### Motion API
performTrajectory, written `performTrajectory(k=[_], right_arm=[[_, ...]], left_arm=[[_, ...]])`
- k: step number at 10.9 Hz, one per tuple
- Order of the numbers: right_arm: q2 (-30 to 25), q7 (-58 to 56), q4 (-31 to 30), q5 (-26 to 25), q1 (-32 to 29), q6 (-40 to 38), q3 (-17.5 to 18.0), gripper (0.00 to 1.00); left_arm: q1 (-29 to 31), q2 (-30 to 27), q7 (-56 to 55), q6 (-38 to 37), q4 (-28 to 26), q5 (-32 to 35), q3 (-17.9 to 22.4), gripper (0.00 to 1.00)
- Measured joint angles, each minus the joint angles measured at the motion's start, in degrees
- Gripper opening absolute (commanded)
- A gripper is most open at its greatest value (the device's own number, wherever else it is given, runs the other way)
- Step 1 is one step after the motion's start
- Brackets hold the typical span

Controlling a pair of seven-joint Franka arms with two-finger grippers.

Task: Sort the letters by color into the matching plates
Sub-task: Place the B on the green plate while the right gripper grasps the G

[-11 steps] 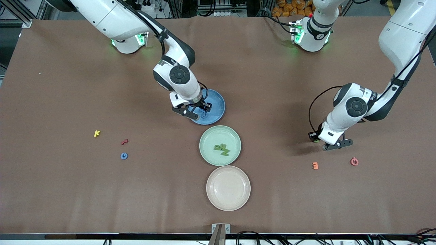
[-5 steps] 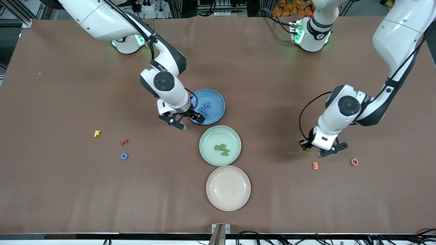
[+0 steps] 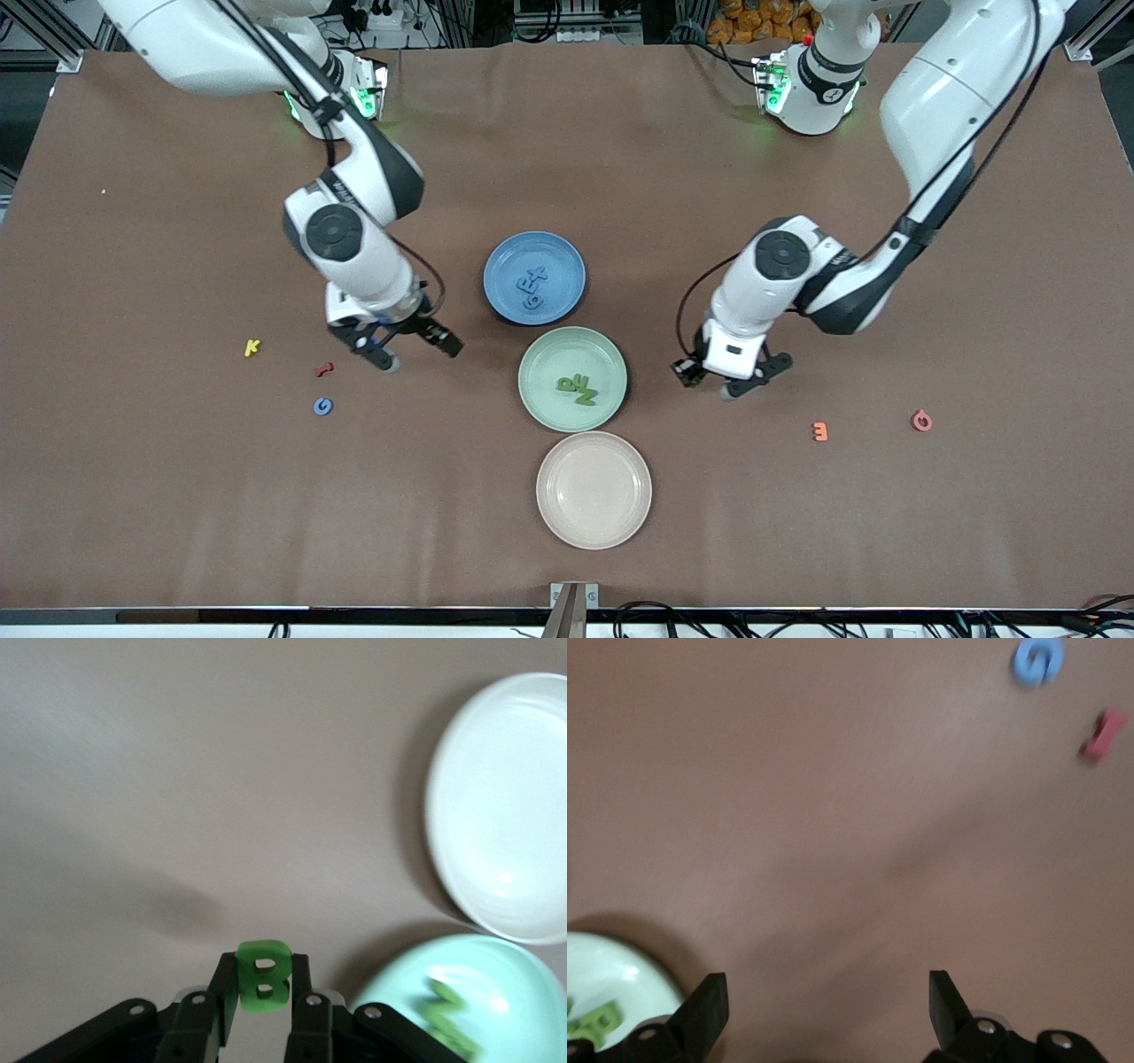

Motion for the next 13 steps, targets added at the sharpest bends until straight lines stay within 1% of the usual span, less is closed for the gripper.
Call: performTrajectory(k=[1,2,3,4,5,6,7,8,9,10,11,13], right_arm=[[0.01,-6.08,0.0,-0.01,-3.75,0.0,-0.28,1.0],[0.05,-12.17,0.08,-0.01,-6.63,0.02,-1.3,1.0],[0.22,-18.7,0.36,-0.01,-8.39,0.07,-3.33,1.0],[0.84,-25.22,1.1,0.0,-9.64,0.23,-5.63,1.0],[2.0,-31.02,2.39,-0.01,-10.37,0.39,-7.46,0.99],[3.68,-36.13,4.14,0.01,-10.58,0.52,-9.06,0.98],[5.8,-39.29,5.97,0.01,-10.67,0.56,-10.09,0.96],[8.13,-40.76,7.41,0.01,-10.71,1.38,-10.53,0.94],[10.37,-41.4,8.34,0.01,-10.62,2.82,-10.54,0.93],[12.03,-41.73,8.76,-0.07,-10.37,3.61,-10.49,0.91],[13.06,-42.06,8.9,-0.15,-10.03,3.84,-10.46,0.88],[13.87,-42.6,8.78,-0.29,-9.46,3.81,-10.37,0.8]], left_arm=[[-3.21,0.97,-4.38,-0.01,2.49,0.0,0.06,0.0],[-5.94,1.78,-7.51,-0.02,4.29,0.0,0.13,0.0],[-8.38,2.61,-9.75,0.0,5.98,0.0,0.19,0.0],[-10.9,3.76,-11.75,0.02,8.23,0.0,0.29,0.11],[-13.57,5.02,-13.92,0.02,10.87,0.0,0.9,0.99],[-16.78,5.9,-15.41,0.0,13.24,0.0,3.01,1.0],[-20.5,6.28,-15.62,-0.05,14.8,0.01,6.7,1.0],[-22.95,6.51,-15.62,-0.06,15.42,0.01,9.51,1.0],[-23.64,6.53,-15.62,-0.89,15.87,0.01,11.12,1.0],[-22.12,6.24,-14.07,-4.05,16.8,0.01,11.42,1.0],[-18.12,5.62,-9.38,-8.7,17.72,-0.5,9.55,1.0],[-5.61,4.11,4.81,-19.2,18.52,-3.1,0.81,1.0]])
